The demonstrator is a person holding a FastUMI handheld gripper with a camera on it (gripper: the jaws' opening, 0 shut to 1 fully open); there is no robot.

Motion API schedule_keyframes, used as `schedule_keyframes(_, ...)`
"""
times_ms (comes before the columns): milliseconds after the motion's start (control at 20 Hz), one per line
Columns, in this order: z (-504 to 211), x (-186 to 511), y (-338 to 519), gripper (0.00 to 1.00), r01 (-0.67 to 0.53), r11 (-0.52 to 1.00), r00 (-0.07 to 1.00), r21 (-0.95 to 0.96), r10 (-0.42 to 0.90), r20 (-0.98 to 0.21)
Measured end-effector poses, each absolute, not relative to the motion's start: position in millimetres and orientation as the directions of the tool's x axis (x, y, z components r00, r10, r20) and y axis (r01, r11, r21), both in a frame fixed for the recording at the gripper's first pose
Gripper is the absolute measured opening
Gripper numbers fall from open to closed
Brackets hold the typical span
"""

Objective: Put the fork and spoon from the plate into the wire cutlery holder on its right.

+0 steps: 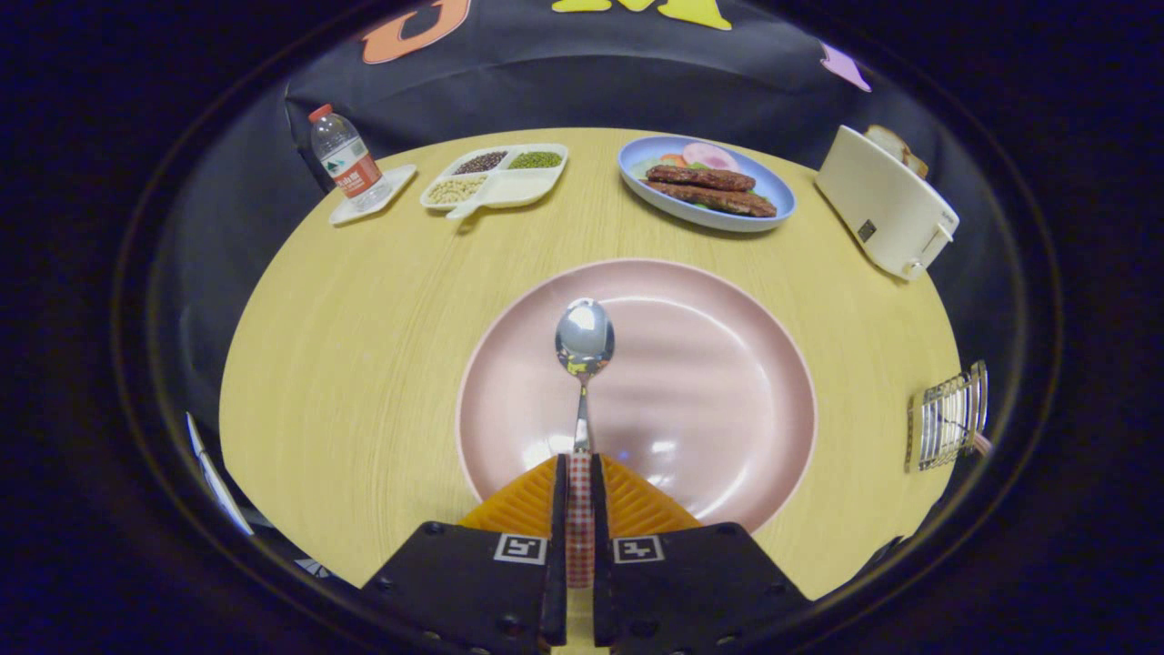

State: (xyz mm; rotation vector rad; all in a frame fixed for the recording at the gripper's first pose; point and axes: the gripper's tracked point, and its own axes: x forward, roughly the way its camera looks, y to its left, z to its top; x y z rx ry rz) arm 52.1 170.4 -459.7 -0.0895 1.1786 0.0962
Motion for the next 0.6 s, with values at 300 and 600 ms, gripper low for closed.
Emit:
schedule_keyframes(300, -436.2, 45.1, 170.3, 0.06, -0.149, 0.989, 0.396, -0.020, 0.041, -0.917)
schedule_keyframes(600, -392.9, 38.8, 151.9, 0.06, -0.159, 0.987, 0.420, -0.009, 0.059, -0.905)
